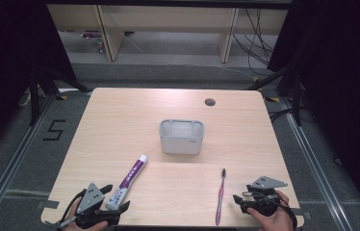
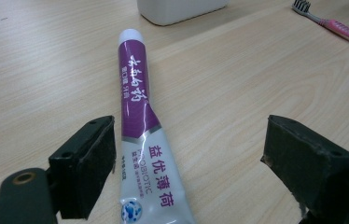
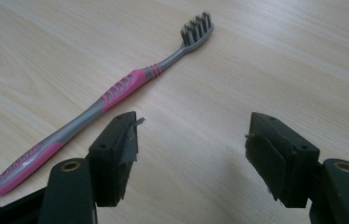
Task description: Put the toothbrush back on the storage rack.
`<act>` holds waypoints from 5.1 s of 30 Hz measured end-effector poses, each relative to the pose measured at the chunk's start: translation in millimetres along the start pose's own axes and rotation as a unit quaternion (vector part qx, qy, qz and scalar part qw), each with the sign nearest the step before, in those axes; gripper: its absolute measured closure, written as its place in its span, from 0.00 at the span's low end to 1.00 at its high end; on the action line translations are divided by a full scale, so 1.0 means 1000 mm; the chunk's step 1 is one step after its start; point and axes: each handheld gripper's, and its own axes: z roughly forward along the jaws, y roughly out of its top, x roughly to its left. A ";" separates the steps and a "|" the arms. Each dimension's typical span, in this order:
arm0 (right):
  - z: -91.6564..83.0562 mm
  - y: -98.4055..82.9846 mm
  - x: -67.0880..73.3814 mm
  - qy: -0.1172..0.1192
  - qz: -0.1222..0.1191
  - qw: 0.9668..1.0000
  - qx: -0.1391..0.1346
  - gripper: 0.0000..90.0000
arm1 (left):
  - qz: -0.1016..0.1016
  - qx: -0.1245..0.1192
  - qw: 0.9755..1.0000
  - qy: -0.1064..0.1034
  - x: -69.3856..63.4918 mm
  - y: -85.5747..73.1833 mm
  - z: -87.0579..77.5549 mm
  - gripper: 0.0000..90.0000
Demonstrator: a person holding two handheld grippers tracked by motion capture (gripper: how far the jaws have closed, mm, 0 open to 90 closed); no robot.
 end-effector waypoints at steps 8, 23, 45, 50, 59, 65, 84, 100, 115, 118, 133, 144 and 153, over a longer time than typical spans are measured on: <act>-0.002 -0.001 0.006 -0.019 0.037 0.999 0.002 0.37 | 0.006 0.007 1.000 0.000 0.001 0.000 -0.001 0.18; -0.001 0.005 0.004 0.005 0.018 1.000 -0.008 0.37 | 0.001 0.001 1.000 0.002 0.000 0.000 0.000 0.18; 0.012 0.028 0.025 0.006 -0.005 0.999 0.034 0.37 | 0.002 0.009 1.000 0.008 0.001 0.000 -0.001 0.18; 0.021 0.031 0.029 0.012 -0.014 0.999 0.042 0.38 | 0.003 0.010 1.000 0.007 0.001 0.000 -0.001 0.18; 0.026 0.039 0.033 0.005 -0.041 0.997 0.070 0.42 | 0.006 0.011 1.000 0.006 0.001 0.000 -0.001 0.18; 0.030 0.043 0.037 0.005 -0.043 0.996 0.073 0.44 | 0.006 0.010 1.000 0.005 0.001 0.000 0.000 0.18; 0.036 0.042 0.042 0.012 -0.060 0.992 0.114 0.60 | 0.007 0.012 1.000 0.003 0.001 0.000 0.000 0.18; 0.035 0.050 0.036 0.034 -0.090 0.981 0.170 0.78 | 0.005 0.014 1.000 0.006 0.001 0.000 -0.001 0.18; 0.040 0.060 0.038 0.038 -0.126 0.966 0.222 0.91 | 0.004 0.013 1.000 0.008 0.001 0.000 -0.001 0.18; 0.041 0.062 0.037 0.039 -0.144 0.963 0.225 0.91 | 0.004 0.013 1.000 0.007 0.001 0.000 -0.001 0.18; 0.046 0.069 0.045 0.014 -0.182 0.943 0.277 0.92 | 0.003 0.010 1.000 0.007 0.001 -0.001 -0.001 0.18; 0.040 0.072 0.046 0.010 -0.191 0.943 0.272 0.92 | 0.003 0.008 1.000 0.009 0.002 0.000 -0.001 0.18; 0.018 0.084 0.039 0.030 -0.202 0.957 0.204 0.93 | 0.002 0.009 1.000 0.009 0.002 0.000 -0.001 0.18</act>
